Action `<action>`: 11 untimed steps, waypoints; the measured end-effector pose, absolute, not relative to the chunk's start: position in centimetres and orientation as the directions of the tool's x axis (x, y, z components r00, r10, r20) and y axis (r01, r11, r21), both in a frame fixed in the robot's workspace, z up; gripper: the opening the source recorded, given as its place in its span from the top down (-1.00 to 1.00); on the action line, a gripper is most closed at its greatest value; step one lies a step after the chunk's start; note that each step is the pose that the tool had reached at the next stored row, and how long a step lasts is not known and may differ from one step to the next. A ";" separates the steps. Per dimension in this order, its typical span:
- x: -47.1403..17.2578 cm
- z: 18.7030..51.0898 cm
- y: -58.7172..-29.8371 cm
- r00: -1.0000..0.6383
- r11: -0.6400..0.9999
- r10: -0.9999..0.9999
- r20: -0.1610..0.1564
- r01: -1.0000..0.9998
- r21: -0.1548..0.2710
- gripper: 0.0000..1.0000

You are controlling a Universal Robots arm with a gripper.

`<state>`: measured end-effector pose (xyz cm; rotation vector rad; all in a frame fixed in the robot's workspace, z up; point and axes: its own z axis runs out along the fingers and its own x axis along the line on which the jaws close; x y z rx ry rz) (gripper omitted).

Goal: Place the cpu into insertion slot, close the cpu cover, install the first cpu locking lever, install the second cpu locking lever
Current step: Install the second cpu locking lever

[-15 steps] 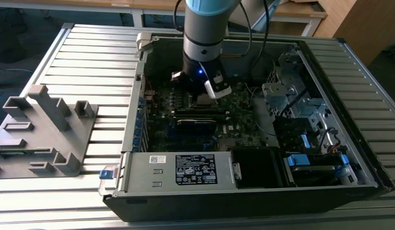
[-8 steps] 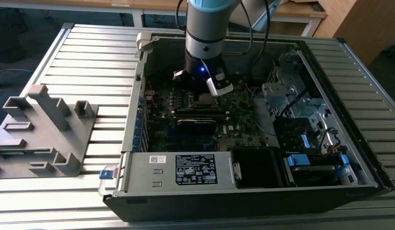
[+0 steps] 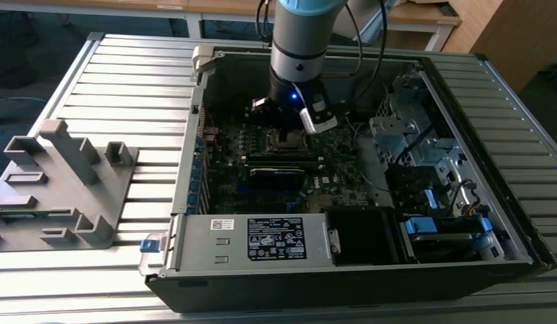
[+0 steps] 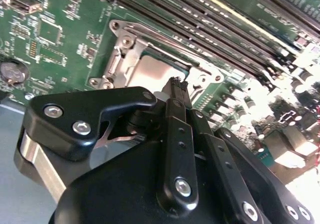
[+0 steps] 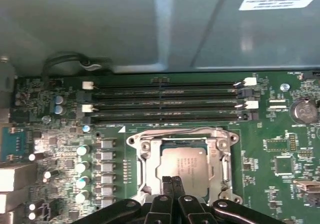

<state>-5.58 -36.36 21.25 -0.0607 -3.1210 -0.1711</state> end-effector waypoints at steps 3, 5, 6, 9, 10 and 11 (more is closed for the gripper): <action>-5.2 21.3 -36.2 -0.999 0.993 0.038 0.018 0.040 0.108 0.80; -5.0 21.2 -36.1 -0.999 0.994 0.038 0.019 0.040 0.107 0.80; -4.9 21.2 -36.1 -0.999 0.994 0.038 0.019 0.040 0.106 0.80; -4.9 21.4 -36.0 -0.999 0.994 0.038 0.019 0.040 0.104 0.80; -4.9 21.4 -36.0 -0.999 0.994 0.038 0.019 0.040 0.104 0.80; -4.9 21.5 -36.0 -0.999 0.994 0.038 0.019 0.040 0.104 0.80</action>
